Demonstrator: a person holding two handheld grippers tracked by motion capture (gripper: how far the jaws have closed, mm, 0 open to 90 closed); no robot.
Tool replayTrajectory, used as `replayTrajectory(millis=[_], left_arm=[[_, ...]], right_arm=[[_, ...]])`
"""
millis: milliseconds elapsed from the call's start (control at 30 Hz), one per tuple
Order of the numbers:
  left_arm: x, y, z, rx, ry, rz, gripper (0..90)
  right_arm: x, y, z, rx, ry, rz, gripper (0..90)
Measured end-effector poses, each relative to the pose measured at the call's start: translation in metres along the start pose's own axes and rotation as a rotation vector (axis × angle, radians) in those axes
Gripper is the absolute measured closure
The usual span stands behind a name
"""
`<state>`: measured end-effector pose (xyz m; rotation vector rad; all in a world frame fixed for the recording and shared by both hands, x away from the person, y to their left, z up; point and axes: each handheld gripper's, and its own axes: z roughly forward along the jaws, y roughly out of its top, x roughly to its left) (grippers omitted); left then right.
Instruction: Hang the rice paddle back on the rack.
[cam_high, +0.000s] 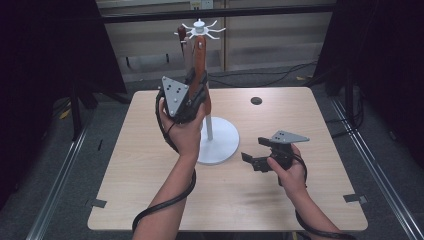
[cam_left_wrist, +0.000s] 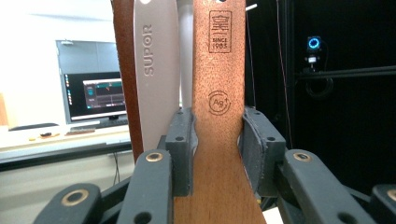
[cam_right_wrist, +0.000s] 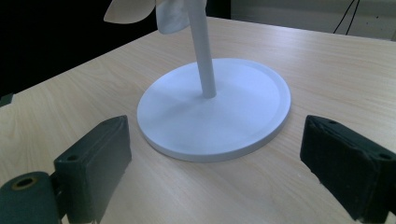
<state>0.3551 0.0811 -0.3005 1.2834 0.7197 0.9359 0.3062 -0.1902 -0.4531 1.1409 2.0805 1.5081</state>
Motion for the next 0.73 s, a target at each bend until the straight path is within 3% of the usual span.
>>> replayTrajectory(millis=[100, 200, 267, 367, 500, 733], left_arm=[[-0.001, -0.002, -0.004, -0.033, -0.015, -0.004, 64.8], [-0.004, 0.000, -0.007, -0.059, -0.031, 0.011, 54.0], [-0.003, 0.001, -0.009, -0.062, -0.036, -0.015, 44.1], [0.000, 0.001, -0.013, -0.072, -0.050, -0.042, 38.9], [0.003, -0.002, -0.018, -0.084, -0.063, -0.047, 29.2], [0.008, -0.009, -0.027, -0.090, -0.068, -0.046, 21.2]], right_arm=[[0.001, 0.000, 0.001, 0.002, 0.003, -0.002, 8.8], [0.001, -0.001, 0.002, 0.005, 0.005, -0.004, 8.8], [0.001, -0.001, 0.002, 0.008, 0.004, -0.005, 8.8], [0.002, -0.001, 0.003, 0.008, 0.005, -0.009, 8.8], [0.003, -0.001, 0.003, 0.010, 0.006, -0.011, 8.8], [0.004, -0.002, 0.006, 0.018, 0.006, -0.020, 8.8]])
